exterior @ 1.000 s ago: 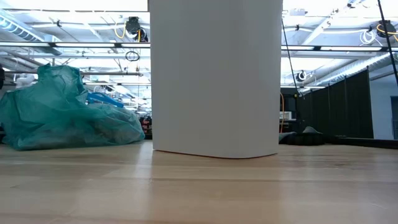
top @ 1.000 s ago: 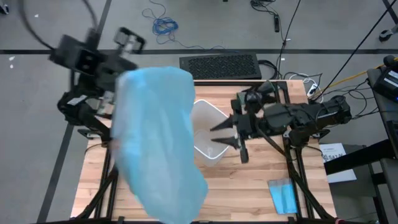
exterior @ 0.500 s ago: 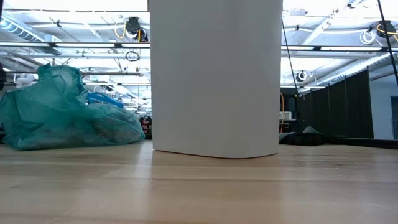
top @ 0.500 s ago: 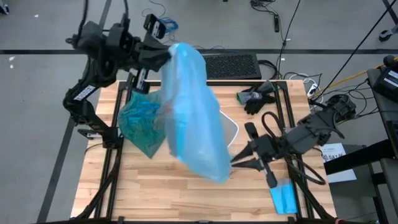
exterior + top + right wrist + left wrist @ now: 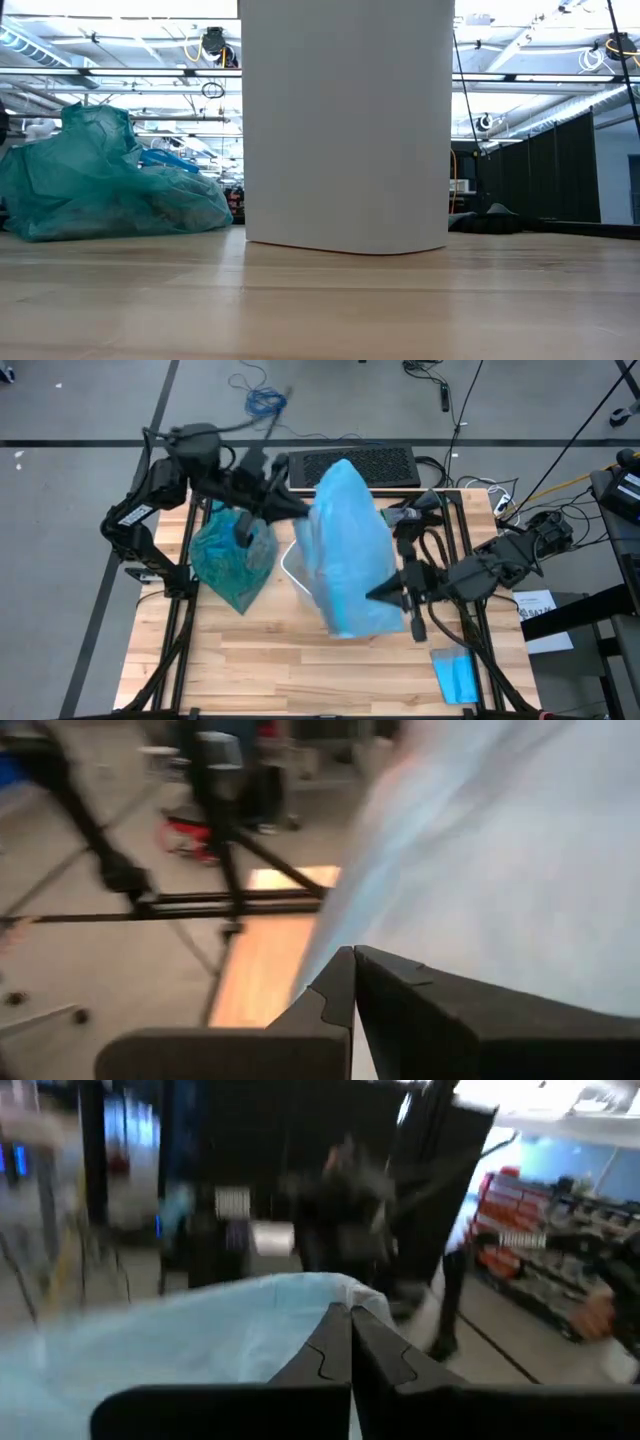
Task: Place trash/remove bag and relplace
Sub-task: Insert the new blue trash bag into the trash bin
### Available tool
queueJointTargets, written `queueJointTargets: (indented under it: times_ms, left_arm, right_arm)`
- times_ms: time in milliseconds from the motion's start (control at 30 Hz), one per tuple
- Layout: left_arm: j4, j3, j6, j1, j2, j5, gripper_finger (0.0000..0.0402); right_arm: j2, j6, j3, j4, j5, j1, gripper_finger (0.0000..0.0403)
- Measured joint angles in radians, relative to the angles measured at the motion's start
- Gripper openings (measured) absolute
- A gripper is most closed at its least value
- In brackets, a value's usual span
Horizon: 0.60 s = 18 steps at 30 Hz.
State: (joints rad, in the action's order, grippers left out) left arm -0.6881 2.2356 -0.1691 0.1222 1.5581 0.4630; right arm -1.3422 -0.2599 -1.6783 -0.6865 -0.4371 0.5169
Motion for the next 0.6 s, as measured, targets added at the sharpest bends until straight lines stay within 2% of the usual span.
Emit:
queueJointTargets:
  times_ms: [167,400,500,600]
  left_arm:
    - [-0.176,0.000,-0.008,-0.074,-0.006,-0.011,0.0000]
    - [-0.334,0.000,-0.048,-0.183,-0.068,-0.049,0.0000]
    - [-0.408,0.000,-0.103,-0.212,-0.104,-0.049,0.0000]
    - [-0.492,0.000,-0.169,-0.235,-0.139,-0.048,0.0000]
  right_arm:
    - [0.046,-0.112,0.000,-0.135,-0.145,-0.016,0.0000]
    - [0.100,-0.168,0.000,-0.204,-0.216,-0.014,0.0000]
    - [0.100,-0.169,0.000,-0.231,-0.192,-0.083,0.0000]
    - [0.085,-0.145,0.000,-0.231,-0.098,-0.172,0.0000]
